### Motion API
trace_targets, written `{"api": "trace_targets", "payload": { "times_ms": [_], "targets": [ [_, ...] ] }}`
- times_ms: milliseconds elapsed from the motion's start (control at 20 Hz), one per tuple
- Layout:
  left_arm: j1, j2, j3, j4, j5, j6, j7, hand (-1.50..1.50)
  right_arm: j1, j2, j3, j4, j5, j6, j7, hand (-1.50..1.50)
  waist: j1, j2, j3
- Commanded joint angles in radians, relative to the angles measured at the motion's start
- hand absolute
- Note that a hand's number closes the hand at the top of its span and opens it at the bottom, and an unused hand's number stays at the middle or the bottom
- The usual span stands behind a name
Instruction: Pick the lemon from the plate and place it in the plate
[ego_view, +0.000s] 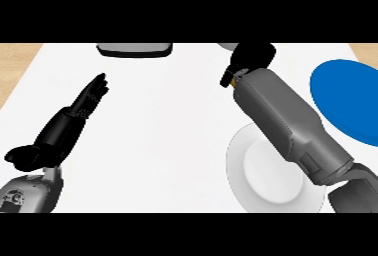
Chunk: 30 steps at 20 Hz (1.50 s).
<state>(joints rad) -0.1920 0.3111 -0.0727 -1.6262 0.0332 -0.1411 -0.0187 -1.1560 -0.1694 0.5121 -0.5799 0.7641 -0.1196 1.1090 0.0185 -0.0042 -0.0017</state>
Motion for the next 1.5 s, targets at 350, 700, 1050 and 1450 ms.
{"api": "trace_targets", "payload": {
  "times_ms": [350, 700, 1050, 1450],
  "targets": [
    [-0.001, -0.007, 0.015, -0.005, 0.004, -0.004, 0.010, 0.00, -0.070, -0.018, -0.014, 0.062, 0.224, -0.146, 0.276, 1.50, -0.018, 0.003, 0.001],
    [0.060, 0.014, 0.027, -0.090, 0.022, -0.028, 0.028, 0.00, 0.017, -0.129, -0.103, 0.039, 0.248, -0.223, 0.193, 1.50, -0.019, -0.003, 0.002],
    [0.028, -0.004, 0.022, -0.045, 0.007, -0.029, 0.028, 0.00, 0.067, -0.243, -0.209, 0.065, 0.270, -0.359, 0.069, 1.50, -0.012, 0.008, 0.003],
    [0.010, -0.022, 0.020, -0.041, -0.015, -0.030, 0.011, 0.00, 0.182, -0.341, -0.307, 0.172, 0.291, -0.531, -0.097, 1.50, -0.002, 0.012, 0.003]
  ]
}}
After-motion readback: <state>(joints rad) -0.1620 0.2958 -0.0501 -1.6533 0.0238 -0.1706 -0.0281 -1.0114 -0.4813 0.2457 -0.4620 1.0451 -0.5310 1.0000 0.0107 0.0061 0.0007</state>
